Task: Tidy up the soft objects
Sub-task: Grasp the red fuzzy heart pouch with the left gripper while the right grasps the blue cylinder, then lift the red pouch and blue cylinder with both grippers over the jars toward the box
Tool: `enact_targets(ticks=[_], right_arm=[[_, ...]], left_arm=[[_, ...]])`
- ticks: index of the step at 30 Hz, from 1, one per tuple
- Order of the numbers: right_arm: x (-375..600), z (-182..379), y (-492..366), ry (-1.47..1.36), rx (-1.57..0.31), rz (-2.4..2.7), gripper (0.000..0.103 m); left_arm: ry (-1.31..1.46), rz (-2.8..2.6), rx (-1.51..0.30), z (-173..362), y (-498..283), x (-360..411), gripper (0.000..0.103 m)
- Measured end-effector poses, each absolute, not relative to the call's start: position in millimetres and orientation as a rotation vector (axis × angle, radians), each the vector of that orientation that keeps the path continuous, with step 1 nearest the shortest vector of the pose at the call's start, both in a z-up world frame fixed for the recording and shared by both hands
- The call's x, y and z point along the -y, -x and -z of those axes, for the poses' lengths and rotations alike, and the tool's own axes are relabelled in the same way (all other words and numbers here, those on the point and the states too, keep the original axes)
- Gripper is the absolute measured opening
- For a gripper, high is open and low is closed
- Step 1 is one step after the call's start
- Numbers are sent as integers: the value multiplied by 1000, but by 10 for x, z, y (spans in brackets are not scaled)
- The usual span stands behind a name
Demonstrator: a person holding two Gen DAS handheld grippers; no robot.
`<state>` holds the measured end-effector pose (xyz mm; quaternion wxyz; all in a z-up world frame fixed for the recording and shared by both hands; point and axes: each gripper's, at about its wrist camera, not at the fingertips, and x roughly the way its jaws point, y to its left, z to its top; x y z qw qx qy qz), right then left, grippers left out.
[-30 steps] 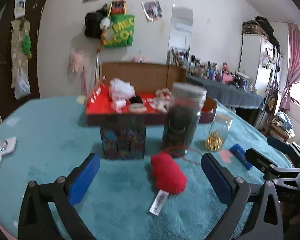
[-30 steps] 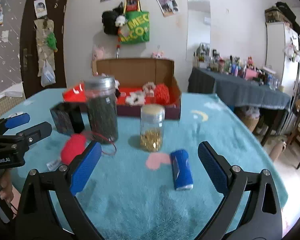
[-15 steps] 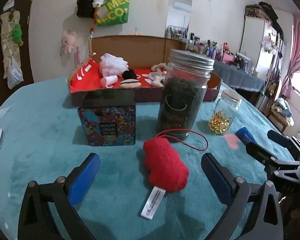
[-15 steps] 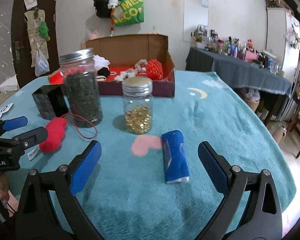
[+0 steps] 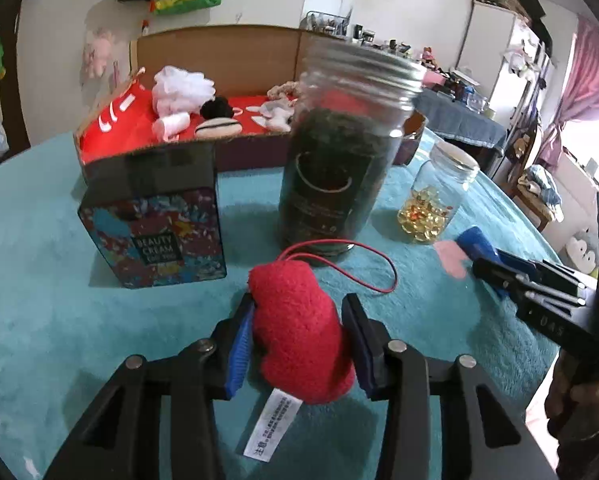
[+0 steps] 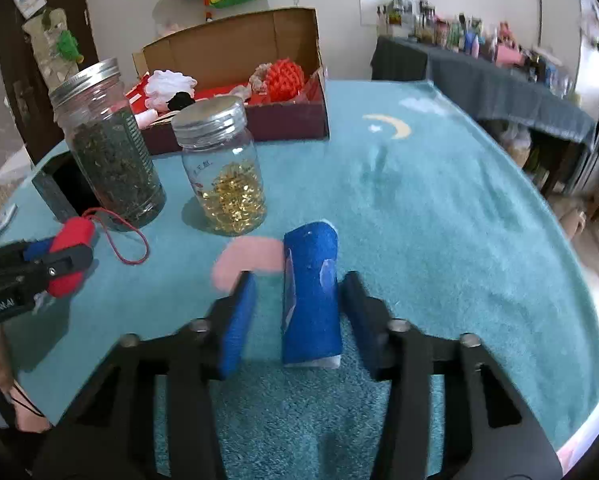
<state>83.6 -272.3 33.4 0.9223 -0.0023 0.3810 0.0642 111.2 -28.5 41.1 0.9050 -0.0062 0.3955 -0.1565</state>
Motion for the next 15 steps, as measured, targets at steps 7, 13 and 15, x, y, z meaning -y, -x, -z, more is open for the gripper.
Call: enact_targets(ticks=[7,13,15], right_arm=[[2486,-532,-708,-14,-733,-272,21],[2110,-670,-652,41,-699,-377,21],[2052,-668,-654,46,-700,-391,21]], left_arm=[[-16,367,-787,-571,-1041,287,44],[-35,386,-771,-652,-1066,309,44],[-35,391,-774,-649,-1073,310,44]])
